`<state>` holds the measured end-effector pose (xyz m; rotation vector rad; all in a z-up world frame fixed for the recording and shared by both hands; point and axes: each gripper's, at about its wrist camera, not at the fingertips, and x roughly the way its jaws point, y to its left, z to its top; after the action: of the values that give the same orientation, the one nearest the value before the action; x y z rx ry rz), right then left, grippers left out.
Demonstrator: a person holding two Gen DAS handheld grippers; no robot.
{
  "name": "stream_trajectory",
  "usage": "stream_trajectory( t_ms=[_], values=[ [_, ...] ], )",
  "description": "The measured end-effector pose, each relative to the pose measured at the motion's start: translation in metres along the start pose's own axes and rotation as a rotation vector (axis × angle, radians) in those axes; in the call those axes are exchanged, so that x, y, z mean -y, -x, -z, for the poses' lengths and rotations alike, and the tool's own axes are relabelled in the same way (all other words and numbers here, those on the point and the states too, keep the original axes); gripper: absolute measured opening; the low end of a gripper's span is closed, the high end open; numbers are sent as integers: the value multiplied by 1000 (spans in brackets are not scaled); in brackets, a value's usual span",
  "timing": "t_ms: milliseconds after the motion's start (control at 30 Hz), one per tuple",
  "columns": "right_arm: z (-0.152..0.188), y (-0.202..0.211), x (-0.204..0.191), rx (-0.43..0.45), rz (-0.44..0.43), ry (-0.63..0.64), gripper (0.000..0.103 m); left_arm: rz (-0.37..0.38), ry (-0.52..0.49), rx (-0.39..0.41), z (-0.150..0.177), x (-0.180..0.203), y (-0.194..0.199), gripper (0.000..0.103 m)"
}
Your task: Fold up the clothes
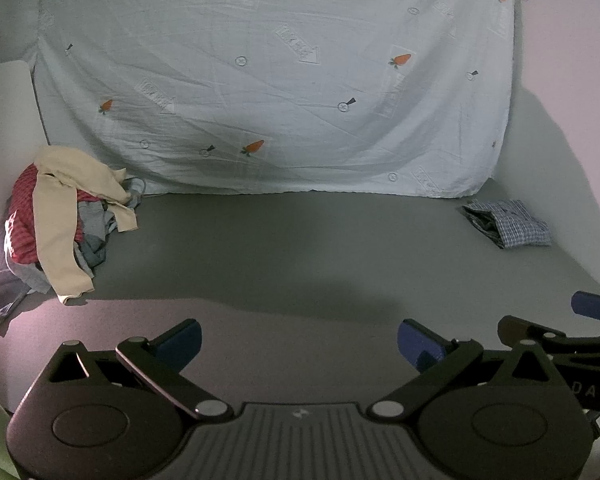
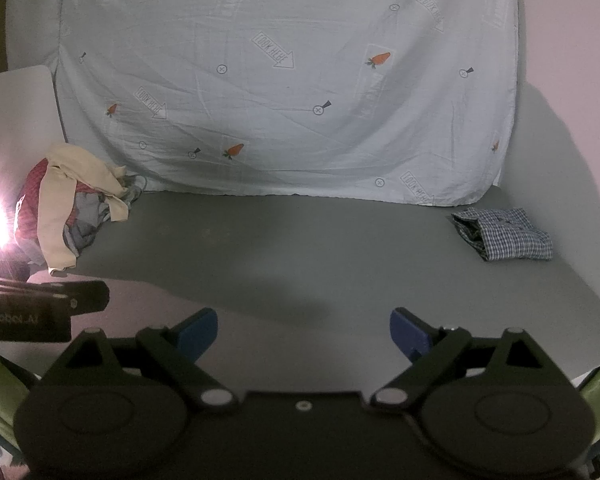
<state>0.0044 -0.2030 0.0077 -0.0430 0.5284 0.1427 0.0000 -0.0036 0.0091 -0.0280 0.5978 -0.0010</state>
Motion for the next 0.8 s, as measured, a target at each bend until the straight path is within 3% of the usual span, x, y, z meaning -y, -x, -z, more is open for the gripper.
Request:
stream_trajectory(
  t_ms=[800],
  values=[
    [-2,0,0,1,3,-4,94,9,-22,-3,0,0,1,103]
  ],
)
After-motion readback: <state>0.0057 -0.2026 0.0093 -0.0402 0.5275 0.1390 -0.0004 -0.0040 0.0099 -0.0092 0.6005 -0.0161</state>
